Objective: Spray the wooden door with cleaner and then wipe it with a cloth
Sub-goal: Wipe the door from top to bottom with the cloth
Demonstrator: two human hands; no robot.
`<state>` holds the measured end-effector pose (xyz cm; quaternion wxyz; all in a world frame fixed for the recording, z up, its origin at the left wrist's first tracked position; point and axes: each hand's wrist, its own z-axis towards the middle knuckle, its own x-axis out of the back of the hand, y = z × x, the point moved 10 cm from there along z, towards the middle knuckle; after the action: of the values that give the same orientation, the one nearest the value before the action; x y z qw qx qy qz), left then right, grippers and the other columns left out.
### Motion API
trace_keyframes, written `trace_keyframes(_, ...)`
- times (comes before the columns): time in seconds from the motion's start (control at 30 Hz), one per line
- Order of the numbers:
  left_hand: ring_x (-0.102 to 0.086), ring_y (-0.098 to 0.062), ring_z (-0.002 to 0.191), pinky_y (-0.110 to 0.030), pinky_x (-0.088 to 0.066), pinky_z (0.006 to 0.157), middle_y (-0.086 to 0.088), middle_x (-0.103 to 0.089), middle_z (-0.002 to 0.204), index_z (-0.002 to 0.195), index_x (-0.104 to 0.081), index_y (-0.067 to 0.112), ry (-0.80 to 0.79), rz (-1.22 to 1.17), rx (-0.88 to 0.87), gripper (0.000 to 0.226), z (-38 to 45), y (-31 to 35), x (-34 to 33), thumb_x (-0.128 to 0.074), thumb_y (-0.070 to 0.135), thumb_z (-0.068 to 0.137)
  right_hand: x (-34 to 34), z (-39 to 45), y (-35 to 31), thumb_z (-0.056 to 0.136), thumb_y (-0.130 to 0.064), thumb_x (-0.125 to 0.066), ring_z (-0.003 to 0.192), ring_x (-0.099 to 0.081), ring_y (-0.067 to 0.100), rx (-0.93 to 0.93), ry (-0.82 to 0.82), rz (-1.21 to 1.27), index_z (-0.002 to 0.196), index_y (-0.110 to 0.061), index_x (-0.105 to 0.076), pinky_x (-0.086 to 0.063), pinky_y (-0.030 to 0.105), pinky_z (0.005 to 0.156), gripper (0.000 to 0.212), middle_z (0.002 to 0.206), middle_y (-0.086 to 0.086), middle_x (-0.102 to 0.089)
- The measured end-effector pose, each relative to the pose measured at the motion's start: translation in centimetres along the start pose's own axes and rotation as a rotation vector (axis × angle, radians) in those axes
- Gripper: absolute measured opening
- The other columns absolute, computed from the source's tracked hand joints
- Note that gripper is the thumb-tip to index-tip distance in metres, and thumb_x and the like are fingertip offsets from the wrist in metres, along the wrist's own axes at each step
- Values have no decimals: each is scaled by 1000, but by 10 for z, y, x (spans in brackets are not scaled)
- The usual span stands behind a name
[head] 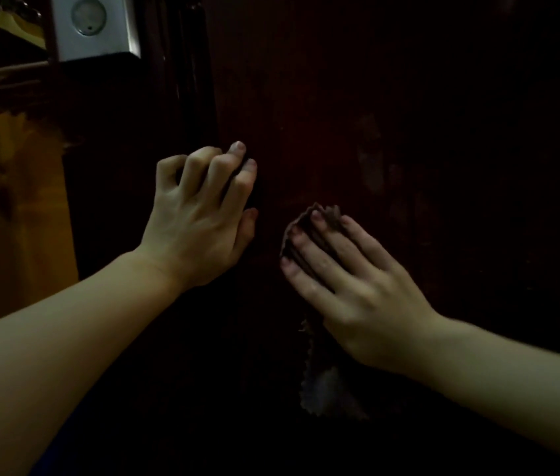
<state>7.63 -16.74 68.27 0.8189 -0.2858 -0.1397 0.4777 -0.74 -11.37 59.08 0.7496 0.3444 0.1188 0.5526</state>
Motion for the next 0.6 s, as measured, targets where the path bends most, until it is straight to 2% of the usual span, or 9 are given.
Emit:
trace_keyframes(0.07,-40,-36,116,-50,-36,84,-19,-46,133,131,-45,4,9,-9,-6,52,0,0,-1,-45,36,91,4,11,23,96,-22,-32,138,-36,45,44,-29,-87,139,-10,-52,-25,56,115,49,146,22,-44)
trace_keyframes(0.13,-39,-36,116,-51,-36,83,-18,-42,134,133,-44,7,18,-23,-14,53,1,-1,-1,-45,37,90,17,34,69,97,-29,-35,137,-38,45,-94,9,-186,141,-11,-49,-26,55,115,49,146,22,-45)
trace_keyframes(0.2,-39,-37,116,-52,-36,82,-18,-41,134,136,-44,11,28,-18,-23,53,0,0,1,-43,40,91,28,45,105,96,-33,-36,141,-31,44,-278,30,-216,144,-11,-44,-22,56,116,54,150,22,-39)
trace_keyframes(0.27,-38,-37,116,-52,-35,82,-20,-43,134,137,-45,12,22,-8,-27,53,-1,1,1,-41,42,93,27,32,102,93,-29,-40,143,-26,45,-349,59,-187,145,-10,-42,-20,58,117,56,152,23,-36)
trace_keyframes(0.37,-37,-37,116,-52,-35,82,-21,-44,134,137,-45,13,-2,-8,-25,54,0,0,-1,-40,45,94,15,-11,53,91,-24,-46,141,-28,47,-228,62,-109,142,-8,-48,-23,59,115,53,149,24,-39)
trace_keyframes(0.43,-37,-37,116,-53,-36,82,-20,-42,133,136,-45,13,-9,-12,-24,54,0,1,-2,-41,45,93,8,-38,32,90,-26,-51,141,-28,45,-74,-32,-106,141,-9,-48,-24,58,115,55,149,23,-39)
trace_keyframes(0.5,-37,-38,116,-53,-36,82,-20,-42,133,135,-46,12,-2,-15,-18,54,0,0,-1,-42,45,92,12,-47,45,82,-31,-55,140,-31,44,44,-103,-174,141,-10,-49,-25,56,115,63,149,23,-39)
trace_keyframes(0.53,-37,-39,116,-53,-35,82,-20,-41,133,134,-46,12,-3,-17,-19,54,0,1,-1,-42,44,91,15,-44,62,80,-33,-54,140,-32,45,47,-115,-211,141,-10,-49,-25,56,115,66,148,23,-40)
trace_keyframes(0.6,-37,-40,117,-53,-35,83,-21,-40,133,134,-46,11,-11,-21,-20,55,1,1,-2,-41,44,90,28,-29,108,82,-35,-50,140,-33,44,-71,-94,-259,143,-11,-47,-24,55,116,65,149,22,-40)
